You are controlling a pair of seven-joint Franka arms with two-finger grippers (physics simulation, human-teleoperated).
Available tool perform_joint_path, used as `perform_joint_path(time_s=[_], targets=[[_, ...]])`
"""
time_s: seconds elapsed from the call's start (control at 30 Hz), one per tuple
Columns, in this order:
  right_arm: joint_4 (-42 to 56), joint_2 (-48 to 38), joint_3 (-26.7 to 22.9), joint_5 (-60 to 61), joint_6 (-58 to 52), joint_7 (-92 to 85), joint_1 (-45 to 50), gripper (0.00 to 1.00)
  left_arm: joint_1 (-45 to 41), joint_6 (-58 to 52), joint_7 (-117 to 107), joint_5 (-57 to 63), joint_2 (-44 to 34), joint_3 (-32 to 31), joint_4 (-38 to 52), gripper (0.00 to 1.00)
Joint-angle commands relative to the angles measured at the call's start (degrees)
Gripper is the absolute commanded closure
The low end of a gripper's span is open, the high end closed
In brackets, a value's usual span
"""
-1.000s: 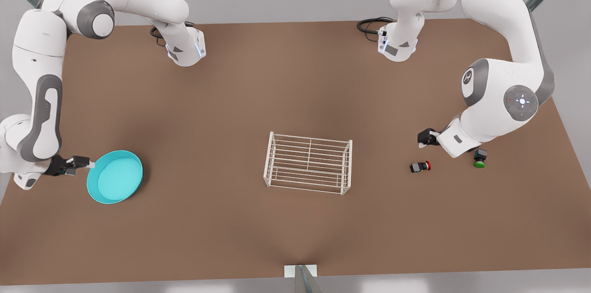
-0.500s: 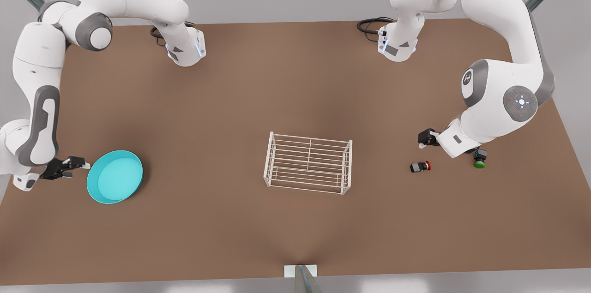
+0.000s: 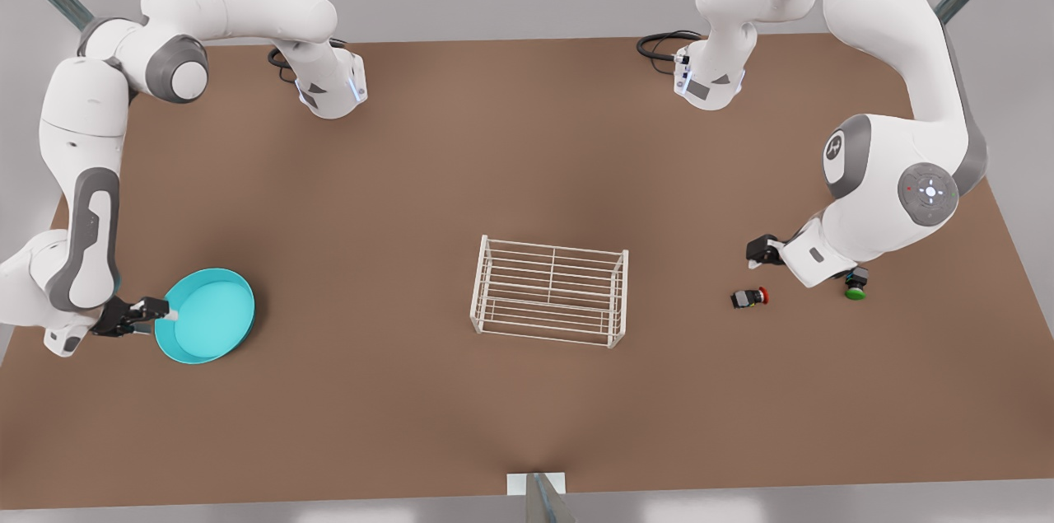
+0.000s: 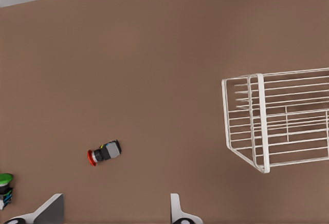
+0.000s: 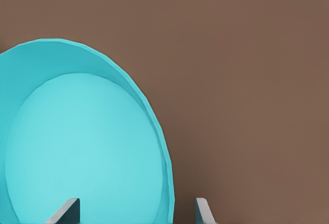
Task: Place the plate on the shelf with right arm and place the red button switch in the plate with left arm
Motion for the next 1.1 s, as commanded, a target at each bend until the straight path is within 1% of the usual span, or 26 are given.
perform_joint_path(time_s=[0.0, 0.17, 0.27, 0.3, 0.4, 0.43, 0.5, 0.53, 0.57, 0.6, 0.7, 0.73, 0.8, 0.9, 1.07], targets=[[0.03, 0.0, 0.0, 0.52, 0.15, 3.37, -0.05, 0.13, 0.08, 0.31, 0.45, 0.04, -0.05, 0.0, 0.04, 0.0], [0.29, 1.06, -0.35, 0.52, -0.11, 2.93, -1.02, 0.13, 0.08, 0.31, 0.45, 0.04, -0.05, 0.0, 0.04, 0.0], [0.29, 1.76, -0.09, 1.84, 0.07, 3.11, -1.02, 0.22, 0.08, 0.31, 0.45, 0.04, -0.05, 0.0, 0.04, 0.0], [0.29, 1.85, -0.09, 1.75, 0.07, 3.02, -1.02, 0.23, 0.16, 0.31, 0.45, 0.04, -0.05, 0.0, 0.04, 0.0], [0.38, 1.76, -0.09, 1.84, -0.11, 3.02, -0.93, 0.37, 0.08, 0.31, 0.36, -0.05, -0.05, 0.0, 0.04, 0.0], [0.38, 1.76, -0.09, 1.84, -0.46, 2.93, -0.93, 0.46, -0.19, 0.4, -0.08, 0.13, -0.05, 0.0, 0.21, 0.0], [0.38, 1.76, -0.18, 1.84, -0.64, 2.58, -0.93, 0.6, 0.43, -0.04, -0.34, -0.4, -0.05, -0.27, 1.18, 0.0], [0.38, 1.67, -0.18, 1.84, -0.64, 2.06, -0.93, 0.67, 0.78, 0.05, 0.09, -0.4, -0.05, -0.27, 1.27, 0.0], [0.38, 1.67, -0.18, 1.84, -0.64, 1.44, -0.93, 0.7, 0.69, -0.13, -0.25, -0.05, -0.05, -0.18, 1.18, 0.0], [0.38, 1.67, -0.09, 1.75, -0.64, 1.35, -0.93, 0.7, 0.95, -0.13, 0.36, -0.23, -0.05, 0.09, 1.36, 0.0], [0.73, 1.67, -0.09, 1.75, -0.64, 1.35, -0.93, 0.77, 2.01, 0.05, 0.27, -0.49, -0.14, 0.26, 1.36, 0.0], [0.73, 1.67, -0.09, 1.84, -0.73, 1.35, -0.93, 0.77, 2.01, 0.05, 0.36, -0.4, -0.14, 0.17, 1.36, 0.0], [0.73, 1.32, 0.26, 2.02, -2.04, 1.61, -0.75, 0.81, 2.8, 0.14, 0.36, -0.49, 0.04, 0.17, 1.36, 0.0], [0.73, -0.08, 0.61, 6.32, -4.15, 1.97, -0.4, 0.81, 2.54, 0.05, -0.25, -0.4, 0.04, 0.0, 1.27, 0.0], [0.47, -2.1, 0.7, 9.84, -7.32, 3.28, 1.35, 0.81, 3.06, 0.05, -0.08, -0.4, -0.05, -0.09, 1.27, 0.0]])
